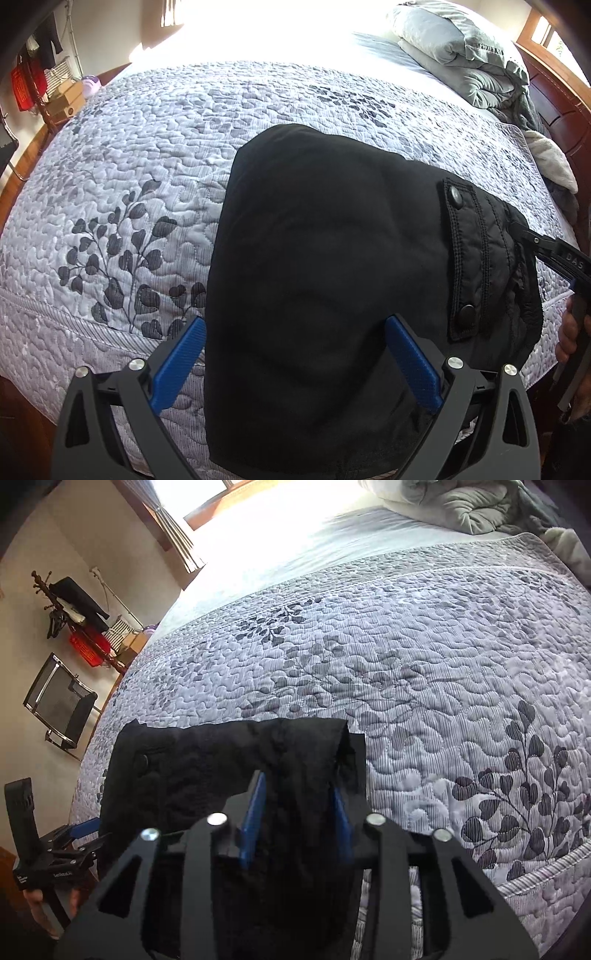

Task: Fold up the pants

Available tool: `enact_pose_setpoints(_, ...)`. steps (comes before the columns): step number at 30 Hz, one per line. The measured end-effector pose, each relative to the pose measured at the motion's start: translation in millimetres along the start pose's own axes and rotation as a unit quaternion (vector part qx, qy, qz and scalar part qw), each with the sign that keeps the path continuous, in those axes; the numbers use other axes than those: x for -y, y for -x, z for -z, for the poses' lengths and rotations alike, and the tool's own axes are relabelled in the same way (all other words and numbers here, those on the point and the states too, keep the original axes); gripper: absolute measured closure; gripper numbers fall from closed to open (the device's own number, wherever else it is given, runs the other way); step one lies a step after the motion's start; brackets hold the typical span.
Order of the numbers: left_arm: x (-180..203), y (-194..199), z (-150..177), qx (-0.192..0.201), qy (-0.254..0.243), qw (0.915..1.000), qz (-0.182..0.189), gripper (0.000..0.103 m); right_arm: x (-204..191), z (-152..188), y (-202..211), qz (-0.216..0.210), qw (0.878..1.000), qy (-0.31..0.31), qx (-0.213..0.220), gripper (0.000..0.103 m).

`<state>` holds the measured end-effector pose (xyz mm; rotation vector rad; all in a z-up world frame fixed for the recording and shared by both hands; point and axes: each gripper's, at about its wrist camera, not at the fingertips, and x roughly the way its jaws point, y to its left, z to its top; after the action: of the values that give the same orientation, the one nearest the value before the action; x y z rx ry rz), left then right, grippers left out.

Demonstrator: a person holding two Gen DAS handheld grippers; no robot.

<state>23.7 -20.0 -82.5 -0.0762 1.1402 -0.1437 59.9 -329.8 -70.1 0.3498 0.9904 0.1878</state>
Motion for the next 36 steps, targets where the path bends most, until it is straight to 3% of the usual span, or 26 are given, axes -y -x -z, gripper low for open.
enact_pose_setpoints(3, -2, 4, 3, 0.001, 0.0, 1.0, -0.001, 0.005, -1, 18, 19, 0.004, 1.0, 0.005, 0.003, 0.055)
enact_pose_setpoints(5, -3, 9, 5, 0.005, -0.002, 1.0, -0.005, 0.005, 1, 34, 29, 0.004, 1.0, 0.003, -0.005, 0.051)
enact_pose_setpoints(7, -4, 13, 8, 0.006, -0.002, 1.0, -0.004, 0.005, 3, 51, 36, 0.001, 1.0, -0.003, -0.015, 0.041)
enact_pose_setpoints(9, -5, 16, 13, 0.006, 0.0, 1.0, -0.001, 0.005, 4, 68, 39, -0.007, 1.0, -0.014, -0.024, 0.04)
enact_pose_setpoints(11, -5, 16, 20, 0.003, 0.0, 1.0, 0.001, 0.005, 5, 81, 38, -0.021, 0.999, -0.024, -0.033, 0.047)
enact_pose_setpoints(14, -5, 12, 29, -0.007, 0.001, 1.0, 0.001, 0.005, 5, 93, 30, -0.044, 0.997, -0.044, -0.048, 0.066)
enact_pose_setpoints(19, -7, 8, 37, -0.015, 0.012, 0.9998, 0.006, 0.004, -5, 96, 35, -0.03, 0.999, -0.022, -0.033, 0.074)
enact_pose_setpoints(23, -5, 9, 38, -0.018, 0.011, 0.9997, 0.007, 0.004, -3, 94, 43, -0.029, 0.998, -0.03, -0.038, 0.074)
enact_pose_setpoints(30, 8, 5, 44, -0.007, -0.005, 0.9999, -0.006, 0.004, -7, 103, 19, 0.029, 0.997, -0.013, -0.068, 0.072)
enact_pose_setpoints(32, 8, 6, 45, -0.006, -0.01, 0.9999, -0.009, 0.004, -11, 103, 21, 0.034, 0.997, -0.009, -0.067, 0.071)
enact_pose_setpoints(34, 6, 7, 44, -0.012, -0.01, 0.9999, -0.003, 0.004, -15, 103, 29, 0.045, 0.997, 0.001, -0.058, 0.06)
enact_pose_setpoints(36, 1, 11, 44, -0.018, -0.006, 0.9998, 0.009, 0.004, -18, 103, 36, 0.046, 0.998, 0.006, -0.053, 0.06)
